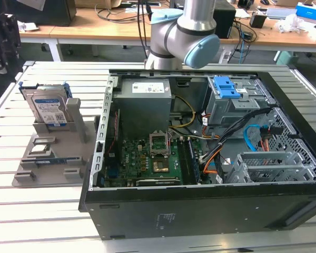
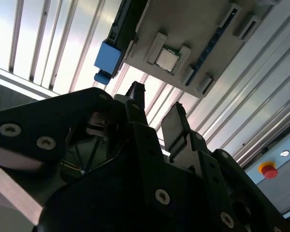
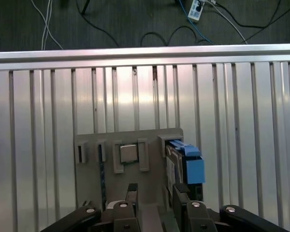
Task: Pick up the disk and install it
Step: 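Pick up the disk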
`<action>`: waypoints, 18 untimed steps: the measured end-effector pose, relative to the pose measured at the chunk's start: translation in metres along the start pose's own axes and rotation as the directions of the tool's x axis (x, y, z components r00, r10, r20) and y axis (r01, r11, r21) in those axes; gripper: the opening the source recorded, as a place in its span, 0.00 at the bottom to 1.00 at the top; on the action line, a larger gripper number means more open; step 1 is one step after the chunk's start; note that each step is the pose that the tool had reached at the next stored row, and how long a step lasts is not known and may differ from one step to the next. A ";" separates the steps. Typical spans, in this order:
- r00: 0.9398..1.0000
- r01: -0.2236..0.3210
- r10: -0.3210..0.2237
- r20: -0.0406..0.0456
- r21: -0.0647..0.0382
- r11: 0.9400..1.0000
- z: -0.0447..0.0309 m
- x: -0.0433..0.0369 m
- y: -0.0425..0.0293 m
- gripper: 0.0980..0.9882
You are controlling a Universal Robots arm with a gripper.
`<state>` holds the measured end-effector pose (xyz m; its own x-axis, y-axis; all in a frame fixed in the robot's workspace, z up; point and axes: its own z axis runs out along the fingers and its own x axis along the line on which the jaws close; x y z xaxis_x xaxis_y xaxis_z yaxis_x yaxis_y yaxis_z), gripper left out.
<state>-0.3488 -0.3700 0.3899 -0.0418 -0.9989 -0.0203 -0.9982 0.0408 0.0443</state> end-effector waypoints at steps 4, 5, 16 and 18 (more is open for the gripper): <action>1.000 0.000 0.000 0.000 0.000 1.000 -0.0003 -0.0023 -0.0087 0.36; 1.000 0.000 0.000 0.000 0.000 1.000 -0.0004 -0.0026 -0.0102 0.36; 1.000 0.000 0.000 0.000 0.000 1.000 0.0018 -0.0052 -0.0276 0.36; 1.000 0.000 0.000 0.000 0.000 1.000 0.0029 -0.0053 -0.0292 0.36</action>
<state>-0.3195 -0.3658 0.3858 -0.0417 -0.9989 -0.0199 -0.9982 0.0408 0.0447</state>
